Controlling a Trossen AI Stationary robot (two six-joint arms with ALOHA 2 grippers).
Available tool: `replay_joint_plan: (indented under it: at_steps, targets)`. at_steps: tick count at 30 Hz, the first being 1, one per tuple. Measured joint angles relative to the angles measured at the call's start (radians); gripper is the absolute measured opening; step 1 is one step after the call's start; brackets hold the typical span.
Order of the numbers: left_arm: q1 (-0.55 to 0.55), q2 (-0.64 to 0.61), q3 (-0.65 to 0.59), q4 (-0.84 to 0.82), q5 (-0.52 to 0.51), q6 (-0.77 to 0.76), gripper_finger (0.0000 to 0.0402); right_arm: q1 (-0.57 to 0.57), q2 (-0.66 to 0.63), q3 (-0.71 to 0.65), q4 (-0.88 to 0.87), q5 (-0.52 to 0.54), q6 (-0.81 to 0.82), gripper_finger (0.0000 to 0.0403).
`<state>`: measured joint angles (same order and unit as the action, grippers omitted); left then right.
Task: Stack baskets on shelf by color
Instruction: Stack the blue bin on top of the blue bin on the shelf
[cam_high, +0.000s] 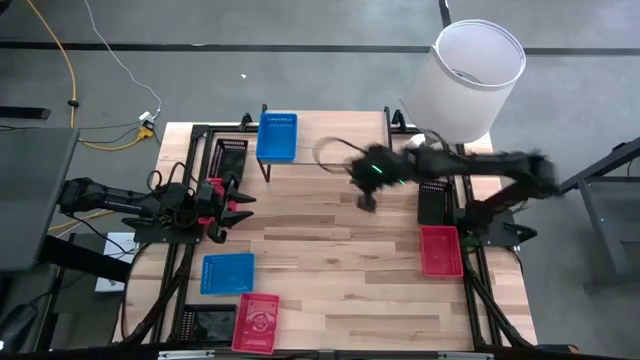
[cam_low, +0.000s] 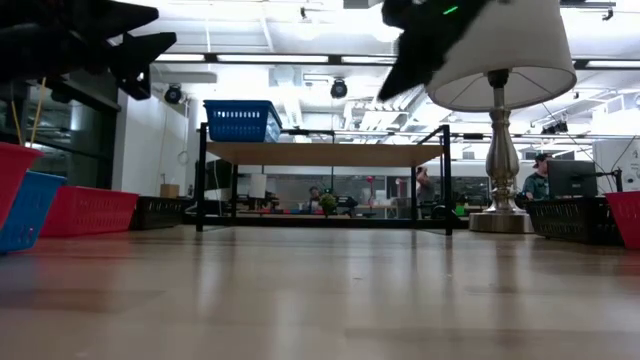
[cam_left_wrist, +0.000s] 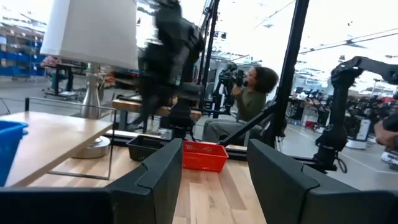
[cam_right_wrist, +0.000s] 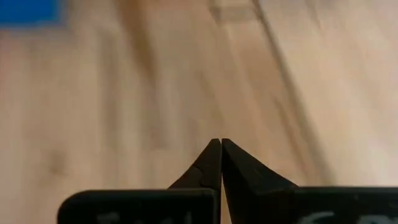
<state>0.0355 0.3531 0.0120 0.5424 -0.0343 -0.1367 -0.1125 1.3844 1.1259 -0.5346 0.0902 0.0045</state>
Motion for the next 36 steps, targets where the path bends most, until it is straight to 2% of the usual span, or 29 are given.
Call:
replay_joint_plan:
  at_steps: [4,7,11,14,21,24,30,36]
  targets:
    - [0.000,0.000,0.000,0.001,-0.014,0.051,0.0170,0.163,-0.242,-0.305,0.352,0.030,0.065,0.0000]
    - [0.000,0.000,0.000,0.001,0.004,0.058,0.0170,0.284,-0.358,-0.486,0.642,0.058,0.044,0.0000]
    - [0.000,0.000,0.000,0.002,0.029,0.019,0.0170,0.390,-0.422,-0.663,1.002,0.061,-0.043,0.0000]
    - [0.000,0.000,0.000,0.003,0.031,0.017,0.0170,0.424,-0.429,-0.729,1.153,0.066,-0.104,0.0000]
    - [-0.001,0.001,0.003,-0.001,0.011,-0.024,0.0170,0.433,-0.429,-0.738,1.168,0.066,-0.118,0.0000]
    - [-0.016,0.026,0.048,-0.070,-0.001,-0.036,0.0170,0.433,-0.429,-0.738,1.167,0.066,-0.118,0.0000]
    - [-0.117,0.165,0.250,-0.379,-0.016,-0.008,0.0170,0.433,-0.429,-0.738,1.167,0.067,-0.118,0.0000]
    - [-0.263,0.342,0.466,-0.836,-0.083,-0.054,0.0179,0.433,-0.429,-0.738,1.160,0.100,-0.117,0.0000]
